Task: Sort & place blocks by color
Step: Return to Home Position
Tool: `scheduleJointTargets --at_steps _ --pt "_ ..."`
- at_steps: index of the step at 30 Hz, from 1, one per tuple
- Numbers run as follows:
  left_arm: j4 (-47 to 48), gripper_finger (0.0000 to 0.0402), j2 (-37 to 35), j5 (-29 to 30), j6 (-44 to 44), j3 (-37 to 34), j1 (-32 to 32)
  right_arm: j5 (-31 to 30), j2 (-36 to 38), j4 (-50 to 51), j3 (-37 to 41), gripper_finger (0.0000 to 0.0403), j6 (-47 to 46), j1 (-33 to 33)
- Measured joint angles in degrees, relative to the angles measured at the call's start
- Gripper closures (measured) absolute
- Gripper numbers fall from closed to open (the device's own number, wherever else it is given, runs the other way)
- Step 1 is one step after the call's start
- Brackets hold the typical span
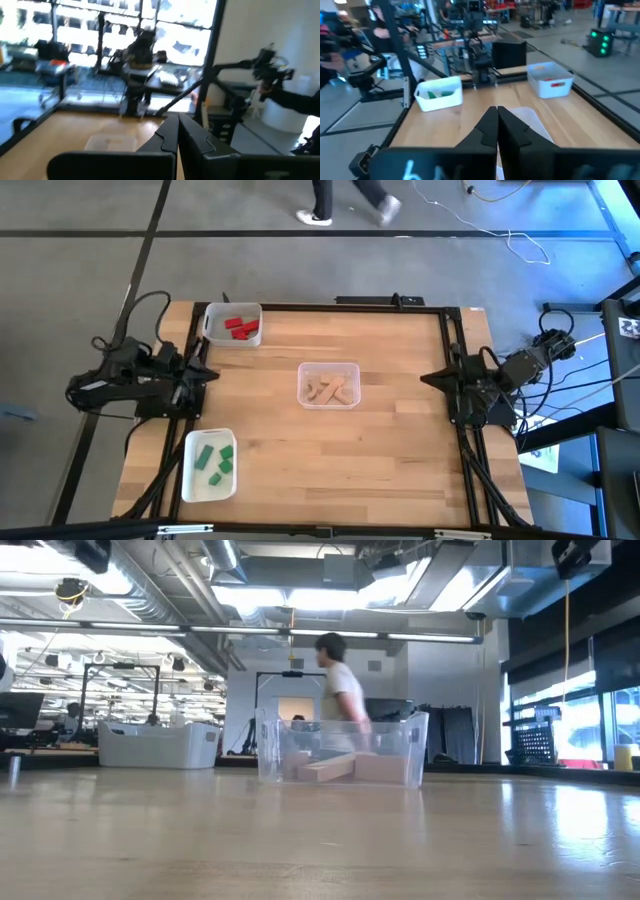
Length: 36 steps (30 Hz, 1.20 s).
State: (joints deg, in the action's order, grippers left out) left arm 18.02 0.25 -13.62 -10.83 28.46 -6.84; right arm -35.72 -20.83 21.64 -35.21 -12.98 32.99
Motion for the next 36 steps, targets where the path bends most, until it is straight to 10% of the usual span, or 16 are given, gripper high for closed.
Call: scheduleJointTargets --at_steps 18,36 --pt "-16.7 0.0401 0.0 -1.0 -5.6 -14.2 0.0 9.4 20.5 1.0 9.4 0.0403 5.8 -3.5" --pt "-24.6 0.0401 0.0 6.1 3.9 -21.9 0.0 10.8 20.7 2.3 10.3 0.0403 5.9 -3.6"
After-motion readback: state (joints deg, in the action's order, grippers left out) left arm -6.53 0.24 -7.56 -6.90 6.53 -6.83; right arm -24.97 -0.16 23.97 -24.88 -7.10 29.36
